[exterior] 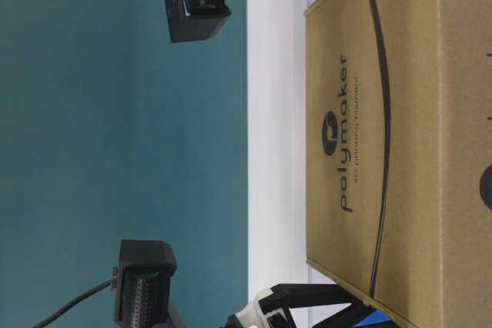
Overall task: Place the cardboard box on the stand after clamping it between your arms.
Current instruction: 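Clamp the brown polymaker box between both grippers and lift it, then carry the clamped box back over the white stand with both arms, then lower the box onto the white stand with both grippers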
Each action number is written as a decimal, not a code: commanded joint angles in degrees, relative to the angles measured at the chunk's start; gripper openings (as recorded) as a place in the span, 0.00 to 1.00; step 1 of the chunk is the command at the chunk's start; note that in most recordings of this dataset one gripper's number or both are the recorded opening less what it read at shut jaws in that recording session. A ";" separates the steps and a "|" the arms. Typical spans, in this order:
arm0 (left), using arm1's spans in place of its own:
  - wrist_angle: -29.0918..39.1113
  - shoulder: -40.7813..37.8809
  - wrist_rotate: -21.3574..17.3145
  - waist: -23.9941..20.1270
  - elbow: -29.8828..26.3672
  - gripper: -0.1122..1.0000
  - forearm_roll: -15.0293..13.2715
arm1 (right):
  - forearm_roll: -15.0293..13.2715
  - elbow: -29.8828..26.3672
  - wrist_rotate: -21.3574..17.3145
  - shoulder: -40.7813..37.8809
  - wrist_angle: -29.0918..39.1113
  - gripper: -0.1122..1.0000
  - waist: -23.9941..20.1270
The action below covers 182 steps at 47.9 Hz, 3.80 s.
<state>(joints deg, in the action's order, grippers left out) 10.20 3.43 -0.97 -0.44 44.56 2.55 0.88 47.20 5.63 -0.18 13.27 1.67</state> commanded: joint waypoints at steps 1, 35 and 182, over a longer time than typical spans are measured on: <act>0.18 1.67 -0.44 -0.09 -2.81 0.89 0.18 | 0.09 -4.48 0.09 2.20 -0.35 0.99 -0.18; 28.39 16.70 -2.29 -1.85 -25.22 0.88 0.18 | 1.32 -26.46 0.09 15.64 33.57 0.99 -0.09; 13.01 -9.93 -20.21 -28.92 -41.13 0.88 0.26 | 41.48 -38.94 57.13 -3.96 26.02 0.99 37.00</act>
<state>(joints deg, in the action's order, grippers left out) 39.55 -5.54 -23.64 -31.99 9.05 4.57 31.64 17.49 63.19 -5.36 40.25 42.28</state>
